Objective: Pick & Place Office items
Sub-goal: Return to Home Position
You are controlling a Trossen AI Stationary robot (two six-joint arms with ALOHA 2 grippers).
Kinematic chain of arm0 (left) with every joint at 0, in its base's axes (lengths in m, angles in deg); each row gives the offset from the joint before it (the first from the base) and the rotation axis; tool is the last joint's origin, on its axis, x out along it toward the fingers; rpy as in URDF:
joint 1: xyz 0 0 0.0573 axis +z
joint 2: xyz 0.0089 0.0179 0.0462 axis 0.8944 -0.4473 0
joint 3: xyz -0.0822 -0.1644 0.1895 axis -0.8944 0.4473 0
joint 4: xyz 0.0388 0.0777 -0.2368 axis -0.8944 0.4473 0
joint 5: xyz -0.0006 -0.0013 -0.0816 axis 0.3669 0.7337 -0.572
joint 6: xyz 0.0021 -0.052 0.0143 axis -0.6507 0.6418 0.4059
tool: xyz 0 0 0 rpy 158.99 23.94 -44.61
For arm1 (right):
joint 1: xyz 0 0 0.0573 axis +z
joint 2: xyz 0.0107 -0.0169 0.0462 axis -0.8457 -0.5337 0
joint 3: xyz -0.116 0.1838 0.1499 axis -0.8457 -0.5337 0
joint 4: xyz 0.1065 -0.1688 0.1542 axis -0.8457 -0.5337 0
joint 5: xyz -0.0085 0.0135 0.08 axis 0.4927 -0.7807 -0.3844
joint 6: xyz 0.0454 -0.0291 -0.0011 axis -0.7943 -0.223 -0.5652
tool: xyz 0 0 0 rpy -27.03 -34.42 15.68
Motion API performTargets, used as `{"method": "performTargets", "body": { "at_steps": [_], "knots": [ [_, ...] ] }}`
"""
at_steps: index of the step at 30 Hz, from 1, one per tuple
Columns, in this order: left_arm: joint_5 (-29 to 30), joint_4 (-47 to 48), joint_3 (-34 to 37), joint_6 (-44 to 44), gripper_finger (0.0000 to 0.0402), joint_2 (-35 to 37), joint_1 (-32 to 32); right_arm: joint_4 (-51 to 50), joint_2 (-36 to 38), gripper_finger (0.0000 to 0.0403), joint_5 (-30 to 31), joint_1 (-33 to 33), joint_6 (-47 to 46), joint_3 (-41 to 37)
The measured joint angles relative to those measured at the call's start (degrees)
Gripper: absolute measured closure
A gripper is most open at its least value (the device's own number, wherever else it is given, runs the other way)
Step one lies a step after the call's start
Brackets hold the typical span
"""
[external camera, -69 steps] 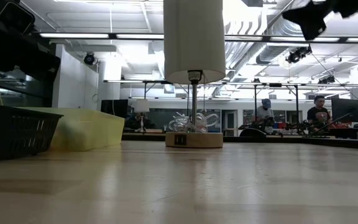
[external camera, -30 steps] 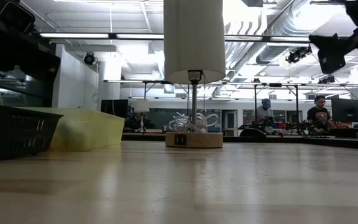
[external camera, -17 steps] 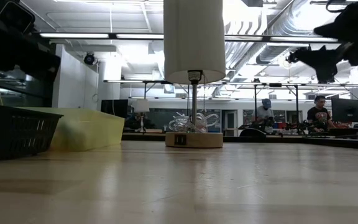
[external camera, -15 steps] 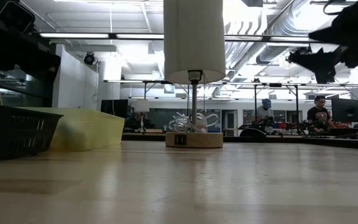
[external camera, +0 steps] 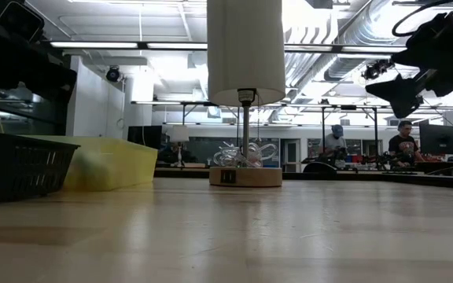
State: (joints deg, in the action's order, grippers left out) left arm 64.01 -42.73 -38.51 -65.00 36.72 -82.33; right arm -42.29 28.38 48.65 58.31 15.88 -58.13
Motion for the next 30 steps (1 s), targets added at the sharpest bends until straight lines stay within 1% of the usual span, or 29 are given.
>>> {"method": "performTargets", "body": {
  "at_steps": [7,11,30],
  "knots": [
    [0.01,-0.03,0.00,0.02,0.0211,0.00,0.01,0.03,-1.62,0.0103,0.59,-0.62,-1.51,-0.04],
    [0.02,-0.05,0.00,0.02,0.0211,0.00,0.00,-0.29,-3.04,0.0103,2.41,-0.62,-3.33,-0.04],
    [0.01,-0.08,0.00,0.02,0.0211,0.00,0.02,-0.43,-3.87,0.0103,3.13,-0.62,-1.88,-0.09]
  ]
}}
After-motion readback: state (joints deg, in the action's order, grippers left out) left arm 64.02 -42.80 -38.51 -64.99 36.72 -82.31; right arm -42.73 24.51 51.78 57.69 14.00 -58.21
